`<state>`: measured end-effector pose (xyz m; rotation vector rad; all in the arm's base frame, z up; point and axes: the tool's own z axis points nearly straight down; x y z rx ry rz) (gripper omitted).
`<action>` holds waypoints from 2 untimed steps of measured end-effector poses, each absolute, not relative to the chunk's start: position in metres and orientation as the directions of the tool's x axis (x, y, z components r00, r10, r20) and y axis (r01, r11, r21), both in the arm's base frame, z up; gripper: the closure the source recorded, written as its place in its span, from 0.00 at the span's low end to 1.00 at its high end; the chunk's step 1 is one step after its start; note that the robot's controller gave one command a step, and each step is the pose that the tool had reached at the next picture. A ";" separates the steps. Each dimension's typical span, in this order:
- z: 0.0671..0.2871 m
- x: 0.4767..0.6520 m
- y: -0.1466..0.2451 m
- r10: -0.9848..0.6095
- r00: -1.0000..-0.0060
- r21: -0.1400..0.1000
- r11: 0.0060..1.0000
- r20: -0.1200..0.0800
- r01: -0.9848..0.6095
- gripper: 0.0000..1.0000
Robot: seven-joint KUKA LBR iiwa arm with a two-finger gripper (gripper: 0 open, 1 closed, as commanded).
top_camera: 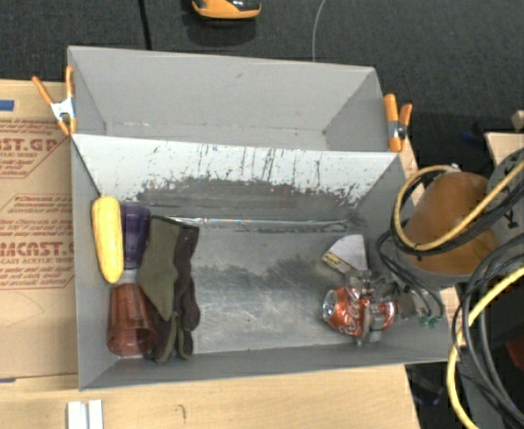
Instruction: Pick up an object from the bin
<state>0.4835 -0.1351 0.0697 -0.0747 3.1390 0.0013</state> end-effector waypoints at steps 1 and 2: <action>0.070 0.484 -0.135 -0.048 -0.999 0.001 0.999 -0.002 -0.048 1.00; 0.072 0.483 -0.135 -0.048 -0.999 0.001 0.999 0.001 -0.048 1.00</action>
Offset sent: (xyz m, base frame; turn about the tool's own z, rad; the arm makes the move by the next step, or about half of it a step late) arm 0.0000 0.0001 0.0286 0.0000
